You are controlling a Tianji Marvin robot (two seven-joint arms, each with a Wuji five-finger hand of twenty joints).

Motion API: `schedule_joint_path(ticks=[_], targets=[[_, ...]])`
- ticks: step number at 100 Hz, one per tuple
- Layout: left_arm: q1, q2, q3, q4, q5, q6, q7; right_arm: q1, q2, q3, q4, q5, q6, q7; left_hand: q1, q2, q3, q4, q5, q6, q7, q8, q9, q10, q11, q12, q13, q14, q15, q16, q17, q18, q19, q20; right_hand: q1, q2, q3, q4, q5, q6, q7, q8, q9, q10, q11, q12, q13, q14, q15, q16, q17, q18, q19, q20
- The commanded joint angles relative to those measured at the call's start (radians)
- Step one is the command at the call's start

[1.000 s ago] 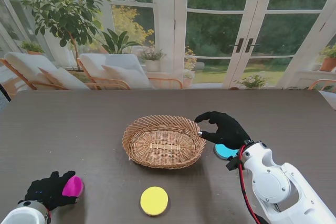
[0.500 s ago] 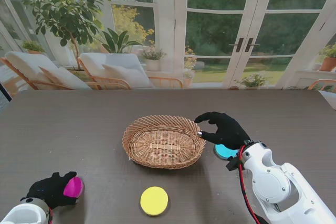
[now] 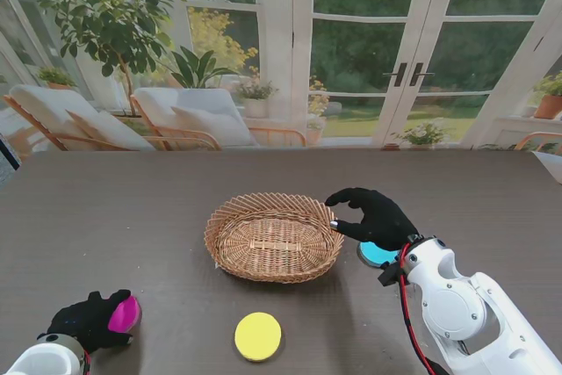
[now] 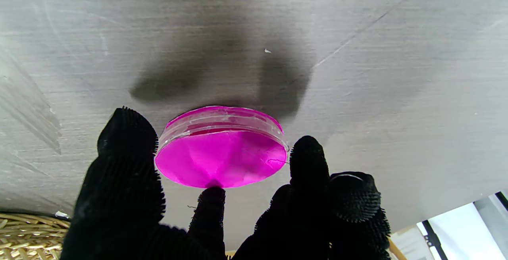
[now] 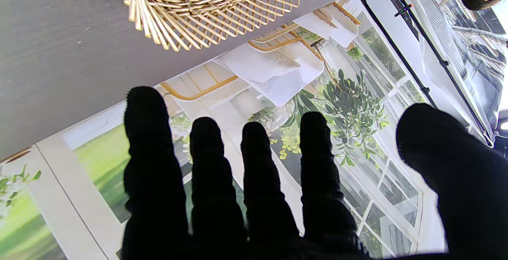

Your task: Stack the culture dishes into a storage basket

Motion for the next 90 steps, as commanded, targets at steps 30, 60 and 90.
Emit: schedule_joint_path(ticks=[30, 60, 90], targets=[[-0.014, -0.001, -0.009, 0.020, -0.008, -0.038, -0.001, -0.002, 0.000, -0.003, 0.001, 0.005, 0.003, 0.020, -0.010, 0.001, 0.015, 0.034, -0.058, -0.039, -0.013, -0.004, -0.046, -0.028, -0.001, 0.020, 0.019, -0.013, 0.025, 0.011, -0.018, -0.006, 0.036, 0.031, 0.003, 0.012, 0.066, 0.004, 0.030, -0.025, 0.001, -0.008, 0.009, 0.019, -0.005, 0.005, 0.019, 0.003, 0.001, 0.011, -0.407, 0.011, -0.017, 0.026], [-0.049, 0.005, 0.016, 0.055, -0.008, -0.016, -0.041, -0.005, 0.000, -0.001, -0.002, 0.010, 0.005, 0.024, -0.015, 0.006, 0.011, 0.035, -0.093, -0.048, -0.037, -0.016, -0.099, -0.016, -0.020, 0.009, 0.033, -0.003, 0.000, -0.012, -0.016, 0.004, 0.025, 0.030, 0.004, 0.011, 0.066, 0.004, 0.030, -0.025, -0.001, -0.009, 0.009, 0.021, -0.007, 0.004, 0.021, 0.006, 0.000, 0.011, -0.408, 0.012, -0.018, 0.026], [-0.070, 0.010, 0.049, 0.085, -0.020, 0.013, -0.062, -0.008, 0.000, 0.003, -0.004, 0.010, 0.004, 0.026, 0.032, -0.002, 0.042, 0.037, -0.075, -0.068, -0.038, -0.044, -0.027, 0.008, 0.007, 0.035, 0.133, -0.060, 0.090, -0.011, 0.087, -0.025, 0.106, -0.014, 0.004, 0.010, 0.065, 0.004, 0.031, -0.026, -0.001, -0.009, 0.011, 0.020, -0.006, 0.005, 0.022, 0.004, 0.000, 0.012, -0.408, 0.012, -0.018, 0.026]])
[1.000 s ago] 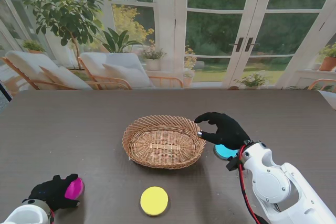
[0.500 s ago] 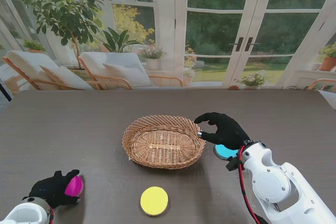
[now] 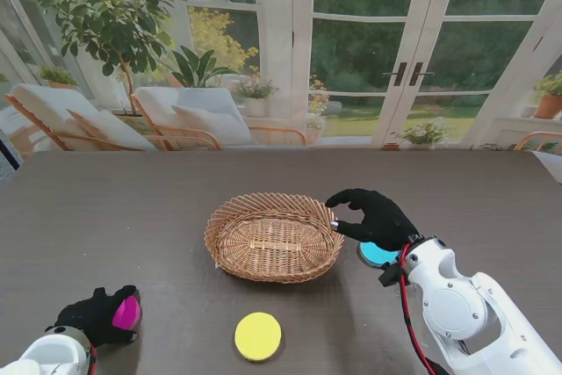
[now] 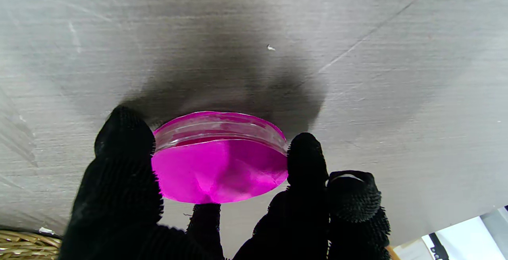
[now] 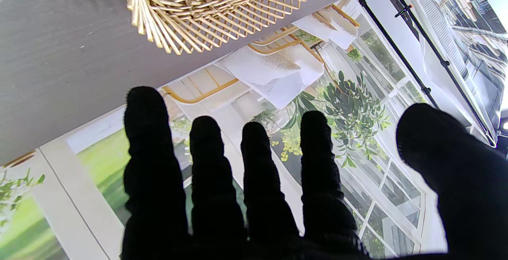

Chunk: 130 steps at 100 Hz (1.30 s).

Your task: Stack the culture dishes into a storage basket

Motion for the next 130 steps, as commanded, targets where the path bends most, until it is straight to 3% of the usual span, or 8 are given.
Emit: schedule_joint_path(ticks=[1, 9, 10, 26, 40, 67, 96, 130], targets=[[0.003, -0.002, 0.012, 0.021, -0.013, 0.008, -0.024, -0.007, -0.001, 0.000, -0.004, 0.000, 0.001, 0.015, 0.048, -0.011, 0.049, 0.044, -0.009, -0.030, 0.003, -0.015, 0.039, 0.031, 0.010, 0.020, 0.051, -0.026, 0.065, 0.002, 0.050, -0.018, 0.097, -0.026, 0.004, 0.010, 0.065, 0.004, 0.022, -0.020, -0.002, -0.009, 0.010, 0.020, -0.007, 0.005, 0.011, 0.004, 0.000, 0.010, -0.408, 0.012, -0.018, 0.026], [-0.002, -0.001, 0.022, 0.030, -0.021, 0.021, -0.018, -0.008, 0.000, 0.000, -0.004, 0.001, 0.000, 0.016, 0.079, -0.023, 0.100, 0.046, -0.003, -0.034, 0.006, -0.022, 0.083, 0.045, 0.023, 0.044, 0.096, -0.050, 0.117, 0.000, 0.095, -0.028, 0.143, -0.067, 0.004, 0.010, 0.065, 0.004, 0.023, -0.021, -0.002, -0.009, 0.010, 0.020, -0.007, 0.004, 0.012, 0.005, 0.000, 0.011, -0.408, 0.013, -0.018, 0.026], [-0.002, -0.001, 0.023, 0.031, -0.022, 0.022, -0.018, -0.008, 0.000, 0.000, -0.003, 0.001, 0.000, 0.016, 0.073, -0.034, 0.147, 0.044, 0.000, -0.035, 0.008, -0.023, 0.095, 0.048, 0.025, 0.062, 0.109, -0.059, 0.136, -0.006, 0.106, -0.034, 0.161, -0.092, 0.004, 0.010, 0.065, 0.004, 0.023, -0.021, -0.002, -0.009, 0.010, 0.020, -0.007, 0.004, 0.012, 0.005, 0.000, 0.011, -0.408, 0.013, -0.018, 0.026], [-0.004, -0.002, 0.036, 0.042, -0.028, 0.042, -0.002, -0.007, 0.000, -0.001, -0.001, 0.001, -0.001, 0.017, 0.067, -0.083, 0.371, 0.034, 0.025, -0.035, 0.019, -0.022, 0.184, 0.068, 0.068, 0.143, 0.210, -0.126, 0.258, -0.008, 0.195, -0.058, 0.243, -0.170, 0.005, 0.010, 0.066, 0.004, 0.022, -0.021, -0.002, -0.009, 0.009, 0.019, -0.007, 0.004, 0.012, 0.004, 0.000, 0.011, -0.407, 0.014, -0.017, 0.026], [-0.005, -0.004, 0.047, 0.058, -0.033, 0.055, 0.033, -0.006, 0.000, -0.001, 0.000, 0.001, -0.002, 0.017, 0.080, -0.108, 0.489, 0.028, 0.068, -0.032, 0.042, -0.011, 0.274, 0.048, 0.119, 0.218, 0.300, -0.166, 0.321, -0.028, 0.266, -0.073, 0.302, -0.239, 0.004, 0.009, 0.066, 0.004, 0.023, -0.021, -0.002, -0.009, 0.009, 0.019, -0.007, 0.005, 0.013, 0.003, 0.000, 0.011, -0.406, 0.013, -0.017, 0.026], [-0.008, -0.008, 0.061, 0.079, -0.062, 0.065, 0.092, -0.004, 0.000, -0.003, 0.005, 0.003, -0.004, 0.018, 0.108, -0.126, 0.557, 0.019, 0.156, -0.022, 0.137, 0.089, 0.362, 0.005, 0.187, 0.292, 0.378, -0.186, 0.355, -0.046, 0.326, -0.074, 0.347, -0.306, 0.004, 0.009, 0.066, 0.003, 0.024, -0.019, -0.002, -0.009, 0.009, 0.020, -0.006, 0.005, 0.013, 0.005, 0.001, 0.011, -0.406, 0.014, -0.017, 0.025], [-0.007, -0.014, 0.064, 0.102, -0.083, 0.054, 0.167, -0.002, 0.000, -0.005, 0.010, 0.004, -0.006, 0.019, 0.118, -0.139, 0.601, 0.013, 0.193, -0.012, 0.229, 0.233, 0.434, -0.050, 0.282, 0.404, 0.456, -0.222, 0.390, -0.068, 0.397, -0.083, 0.378, -0.362, 0.004, 0.010, 0.064, 0.004, 0.023, -0.018, -0.002, -0.009, 0.007, 0.020, -0.007, 0.005, 0.012, 0.003, 0.000, 0.011, -0.405, 0.013, -0.016, 0.025], [-0.020, -0.013, 0.086, 0.133, -0.109, 0.073, 0.172, 0.000, 0.001, -0.007, 0.014, 0.005, -0.009, 0.021, 0.105, -0.135, 0.589, 0.009, 0.183, -0.010, 0.254, 0.270, 0.414, -0.040, 0.263, 0.393, 0.440, -0.209, 0.369, -0.075, 0.372, -0.077, 0.362, -0.369, 0.004, 0.010, 0.064, 0.004, 0.024, -0.017, -0.001, -0.009, 0.008, 0.019, -0.006, 0.005, 0.013, 0.003, 0.001, 0.011, -0.405, 0.013, -0.016, 0.025]])
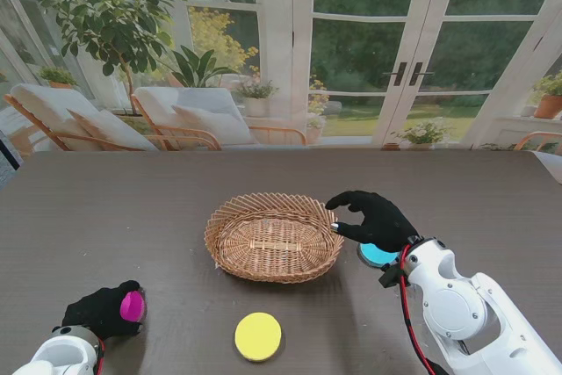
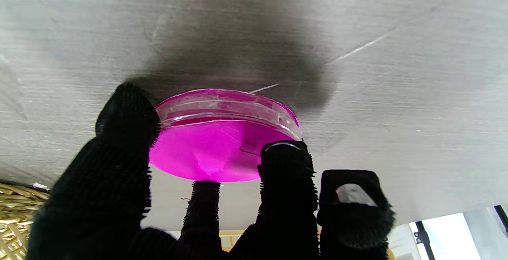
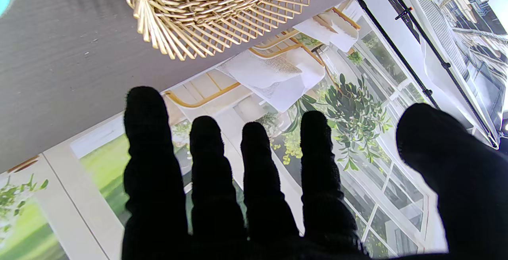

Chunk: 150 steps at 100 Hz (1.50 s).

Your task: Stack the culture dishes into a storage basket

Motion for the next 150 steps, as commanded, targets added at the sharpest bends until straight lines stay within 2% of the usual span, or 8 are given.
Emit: schedule_joint_path(ticks=[1, 20, 34, 60, 83, 100, 119, 150], targets=[[0.015, -0.008, 0.025, 0.066, -0.008, 0.007, -0.038, -0.003, -0.001, -0.004, 0.001, 0.000, -0.004, 0.015, 0.178, 0.070, 0.244, 0.151, 0.037, 0.004, 0.109, 0.052, 0.065, -0.138, 0.141, 0.053, 0.026, -0.004, 0.025, -0.010, 0.011, -0.004, 0.156, -0.009, 0.003, 0.011, 0.064, 0.004, 0.023, -0.017, -0.002, -0.009, 0.008, 0.019, -0.007, 0.005, 0.013, 0.003, 0.001, 0.011, -0.405, 0.013, -0.016, 0.025], [0.013, -0.008, 0.033, 0.082, -0.020, 0.011, -0.028, -0.002, -0.001, -0.006, 0.002, 0.000, -0.005, 0.016, 0.189, 0.073, 0.247, 0.154, 0.052, -0.008, 0.107, 0.050, 0.083, -0.140, 0.156, 0.053, 0.051, -0.013, 0.032, -0.012, 0.029, -0.003, 0.156, -0.009, 0.003, 0.009, 0.064, 0.003, 0.022, -0.019, -0.001, -0.009, 0.007, 0.020, -0.007, 0.005, 0.013, 0.004, 0.001, 0.011, -0.405, 0.013, -0.016, 0.025], [0.033, -0.013, 0.011, 0.054, -0.027, 0.005, -0.014, -0.001, -0.001, -0.007, 0.004, 0.001, -0.005, 0.016, 0.190, 0.072, 0.249, 0.154, 0.068, -0.003, 0.131, 0.064, 0.095, -0.141, 0.171, 0.060, 0.064, -0.011, 0.037, -0.015, 0.039, 0.001, 0.160, -0.011, 0.005, 0.010, 0.064, 0.004, 0.022, -0.020, -0.001, -0.009, 0.007, 0.018, -0.007, 0.005, 0.013, 0.004, 0.001, 0.011, -0.405, 0.013, -0.015, 0.025], [0.067, -0.013, -0.069, -0.071, 0.013, -0.066, -0.090, 0.001, -0.001, -0.009, 0.005, 0.001, -0.006, 0.016, 0.183, 0.080, 0.235, 0.152, 0.083, 0.008, 0.154, 0.076, 0.097, -0.137, 0.170, 0.060, 0.064, -0.011, 0.039, -0.018, 0.037, -0.001, 0.162, -0.014, 0.005, 0.010, 0.064, 0.004, 0.021, -0.019, -0.001, -0.009, 0.007, 0.020, -0.006, 0.005, 0.013, 0.004, 0.001, 0.011, -0.404, 0.013, -0.015, 0.025], [0.051, -0.007, -0.091, -0.156, 0.022, -0.145, -0.176, 0.001, -0.001, -0.007, 0.006, 0.002, -0.007, 0.014, 0.186, 0.081, 0.225, 0.152, 0.091, 0.016, 0.154, 0.075, 0.102, -0.137, 0.167, 0.060, 0.063, -0.013, 0.039, -0.019, 0.036, -0.002, 0.164, -0.015, 0.004, 0.010, 0.064, 0.003, 0.022, -0.020, -0.002, -0.009, 0.008, 0.020, -0.006, 0.005, 0.014, 0.004, 0.001, 0.011, -0.405, 0.014, -0.015, 0.025], [0.022, 0.000, -0.069, -0.194, 0.008, -0.195, -0.219, 0.003, -0.002, -0.005, 0.008, 0.002, -0.007, 0.012, 0.184, 0.082, 0.217, 0.152, 0.098, 0.022, 0.150, 0.072, 0.104, -0.136, 0.166, 0.060, 0.062, -0.014, 0.039, -0.020, 0.036, -0.006, 0.164, -0.017, 0.005, 0.009, 0.064, 0.004, 0.023, -0.019, -0.001, -0.009, 0.007, 0.020, -0.007, 0.005, 0.013, 0.004, 0.001, 0.011, -0.404, 0.014, -0.015, 0.025], [-0.021, 0.009, -0.008, -0.214, -0.013, -0.246, -0.254, 0.003, -0.003, -0.001, 0.009, 0.002, -0.008, 0.008, 0.183, 0.086, 0.208, 0.152, 0.108, 0.025, 0.145, 0.068, 0.105, -0.135, 0.163, 0.060, 0.060, -0.014, 0.038, -0.020, 0.033, -0.007, 0.162, -0.018, 0.005, 0.008, 0.064, 0.004, 0.023, -0.019, -0.002, -0.009, 0.009, 0.020, -0.006, 0.005, 0.014, 0.006, 0.001, 0.011, -0.404, 0.014, -0.015, 0.025], [-0.040, 0.016, 0.060, -0.256, -0.019, -0.280, -0.281, 0.005, -0.003, 0.002, 0.010, 0.004, -0.008, 0.007, 0.183, 0.090, 0.196, 0.153, 0.114, 0.025, 0.144, 0.065, 0.108, -0.137, 0.162, 0.061, 0.060, -0.014, 0.036, -0.020, 0.031, -0.007, 0.158, -0.020, 0.005, 0.009, 0.064, 0.003, 0.023, -0.018, -0.002, -0.009, 0.009, 0.020, -0.007, 0.005, 0.014, 0.004, 0.001, 0.011, -0.405, 0.014, -0.015, 0.025]])
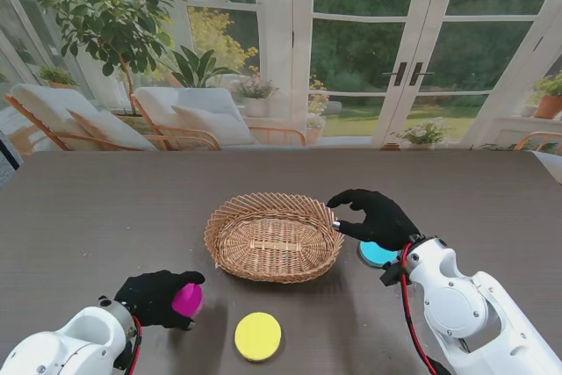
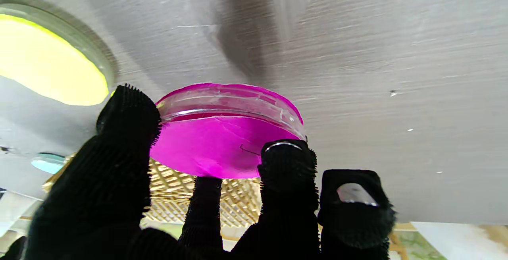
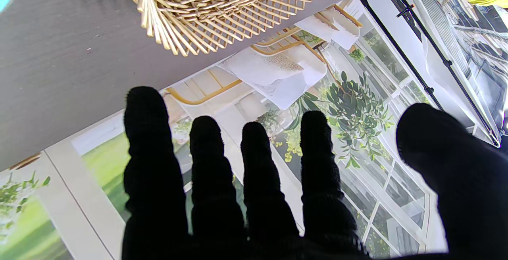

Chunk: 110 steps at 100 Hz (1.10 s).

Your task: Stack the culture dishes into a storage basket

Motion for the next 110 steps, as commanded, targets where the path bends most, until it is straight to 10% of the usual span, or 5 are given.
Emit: schedule_joint_path(ticks=[1, 110], targets=[[0.006, -0.002, 0.011, -0.025, 0.004, -0.012, -0.019, -0.002, -0.003, -0.001, 0.000, 0.001, -0.003, 0.011, 0.185, 0.102, 0.175, 0.146, 0.087, 0.022, 0.127, 0.039, 0.095, -0.161, 0.128, 0.047, 0.035, -0.014, 0.036, -0.008, 0.031, -0.007, 0.158, -0.011, 0.005, 0.010, 0.064, 0.004, 0.023, -0.018, -0.002, -0.009, 0.008, 0.020, -0.007, 0.005, 0.014, 0.005, 0.001, 0.011, -0.405, 0.014, -0.015, 0.025], [-0.162, 0.017, 0.287, 0.065, 0.001, -0.102, 0.026, -0.001, -0.005, 0.006, 0.000, 0.001, -0.007, 0.001, 0.183, 0.125, 0.149, 0.147, 0.097, 0.016, 0.113, 0.022, 0.095, -0.162, 0.124, 0.042, 0.025, -0.003, 0.014, -0.014, 0.015, -0.002, 0.137, -0.010, 0.004, 0.009, 0.064, 0.003, 0.023, -0.017, -0.002, -0.009, 0.009, 0.020, -0.008, 0.004, 0.014, 0.005, 0.000, 0.011, -0.405, 0.014, -0.014, 0.025]])
